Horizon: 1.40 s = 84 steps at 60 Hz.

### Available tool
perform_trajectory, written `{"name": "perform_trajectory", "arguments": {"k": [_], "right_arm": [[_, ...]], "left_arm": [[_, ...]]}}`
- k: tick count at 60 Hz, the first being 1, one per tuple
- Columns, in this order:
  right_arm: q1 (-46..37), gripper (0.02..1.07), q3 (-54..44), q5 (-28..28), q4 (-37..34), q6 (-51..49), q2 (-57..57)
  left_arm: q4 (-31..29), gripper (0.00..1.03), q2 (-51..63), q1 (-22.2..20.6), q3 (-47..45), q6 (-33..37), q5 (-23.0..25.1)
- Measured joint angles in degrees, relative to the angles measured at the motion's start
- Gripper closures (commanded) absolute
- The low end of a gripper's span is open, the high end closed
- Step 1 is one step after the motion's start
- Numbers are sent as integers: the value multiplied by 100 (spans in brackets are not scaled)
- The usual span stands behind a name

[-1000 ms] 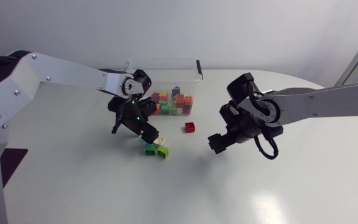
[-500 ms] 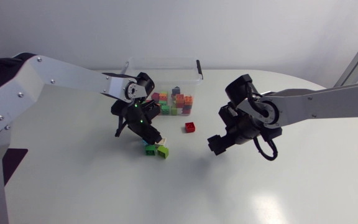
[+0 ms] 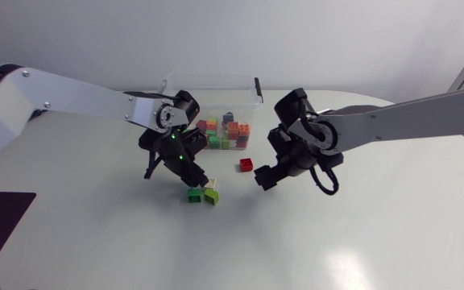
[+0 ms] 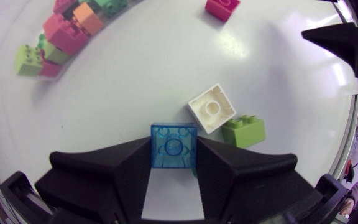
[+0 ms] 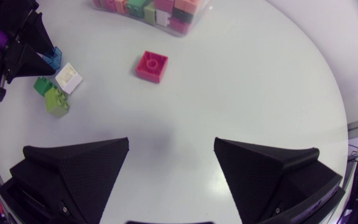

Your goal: Place the duplo bricks in the container

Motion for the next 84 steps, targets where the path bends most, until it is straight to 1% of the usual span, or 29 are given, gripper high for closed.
{"name": "perform_trajectory", "arguments": {"k": [3, 17, 22, 39, 46, 54, 64, 67, 72, 84], "right_arm": [[66, 10, 232, 13, -4, 90, 136], [282, 10, 1331, 212, -223, 533, 907], [306, 13, 1672, 306, -372, 719, 1224], [306, 13, 2483, 586, -765, 1320, 2061], [341, 13, 2682, 671, -837, 1495, 2225], [452, 19, 2837, 791, -876, 1635, 2310], [535, 21, 2920, 848, -927, 1722, 2402], [538, 25, 2920, 879, -946, 1751, 2420], [538, 28, 2933, 903, -1001, 1764, 2433], [538, 31, 3047, 822, -1165, 1766, 2490]], "left_arm": [[7, 66, -199, 17, 0, 0, 0], [37, 66, -885, 271, 0, -2, 50], [138, 66, -1043, 317, 0, -2, 68], [516, 66, -1429, 372, 0, -136, 136], [693, 66, -1504, 420, 13, -227, 157], [903, 66, -1563, 520, 61, -330, 197], [1084, 66, -1569, 686, 177, -470, 330], [1165, 66, -1569, 719, 203, -498, 352], [1281, 66, -1569, 728, 238, -581, 369], [1419, 66, -1567, 728, 369, -634, 433]]}}
